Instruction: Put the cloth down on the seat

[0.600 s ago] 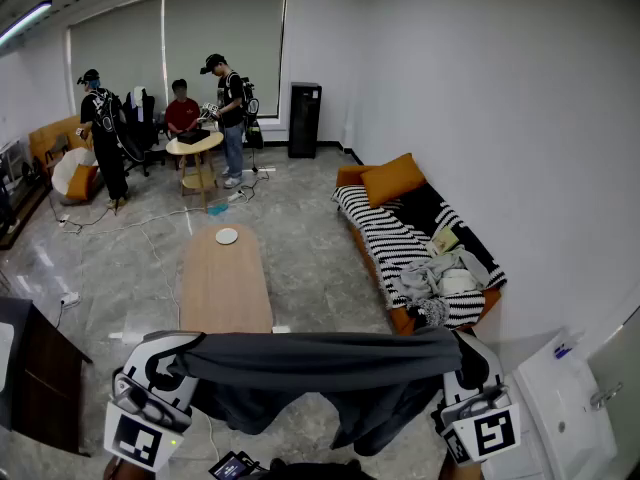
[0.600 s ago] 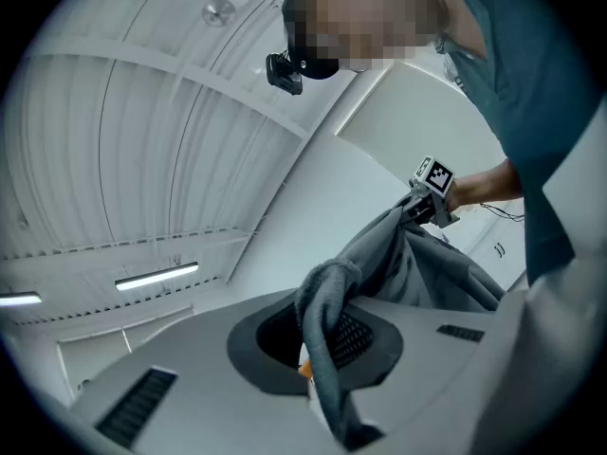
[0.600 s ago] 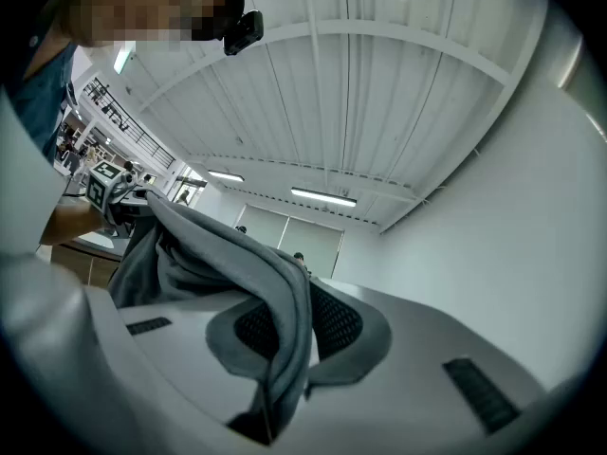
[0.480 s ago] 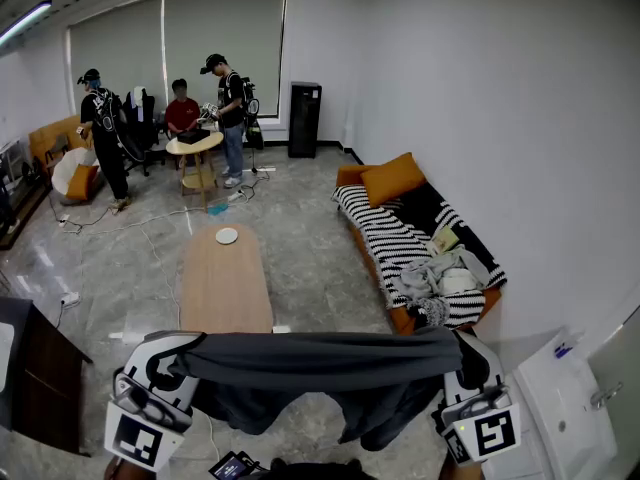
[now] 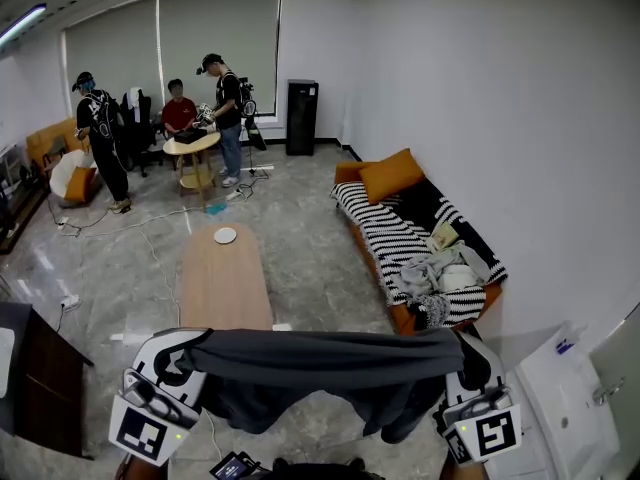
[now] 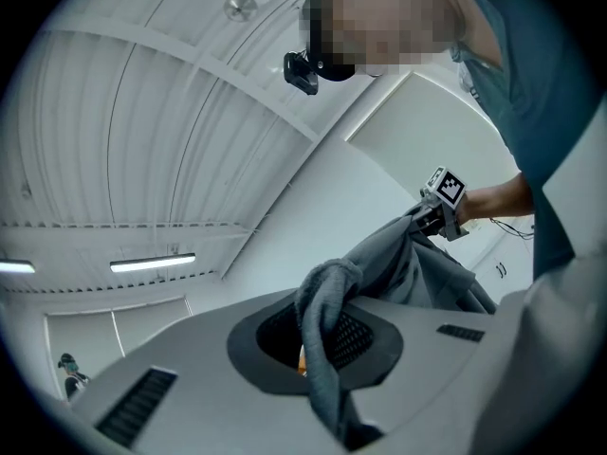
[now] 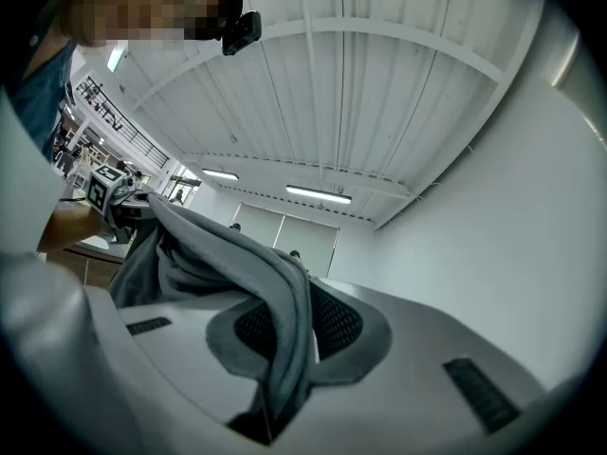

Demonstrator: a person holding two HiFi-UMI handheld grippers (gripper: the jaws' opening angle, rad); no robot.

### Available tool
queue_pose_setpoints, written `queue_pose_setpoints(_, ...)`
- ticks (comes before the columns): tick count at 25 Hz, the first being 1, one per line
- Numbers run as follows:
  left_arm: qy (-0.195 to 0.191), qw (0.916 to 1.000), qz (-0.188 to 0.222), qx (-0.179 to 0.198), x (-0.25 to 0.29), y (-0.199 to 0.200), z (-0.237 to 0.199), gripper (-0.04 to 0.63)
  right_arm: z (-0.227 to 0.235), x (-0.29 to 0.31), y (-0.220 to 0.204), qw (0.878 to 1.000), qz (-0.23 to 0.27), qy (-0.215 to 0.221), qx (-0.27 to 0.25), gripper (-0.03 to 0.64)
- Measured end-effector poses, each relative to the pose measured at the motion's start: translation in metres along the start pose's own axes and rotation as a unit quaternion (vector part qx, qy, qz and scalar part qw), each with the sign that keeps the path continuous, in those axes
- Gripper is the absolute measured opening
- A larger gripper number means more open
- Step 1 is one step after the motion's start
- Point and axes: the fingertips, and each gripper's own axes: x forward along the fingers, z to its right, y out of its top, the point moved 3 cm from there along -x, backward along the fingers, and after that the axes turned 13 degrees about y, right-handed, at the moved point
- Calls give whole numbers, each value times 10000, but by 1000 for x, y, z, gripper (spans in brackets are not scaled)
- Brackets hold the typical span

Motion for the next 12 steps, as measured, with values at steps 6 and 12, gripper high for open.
queue_pose_setpoints(6,71,9979,-12,-643,32,-6,12,8,19,-1,-17,9998,56,-18,193,51)
queue_pose_setpoints(12,52,9924,236,-1209,86,-1,46,8,60,-7,-49,9984,201,54,522,51)
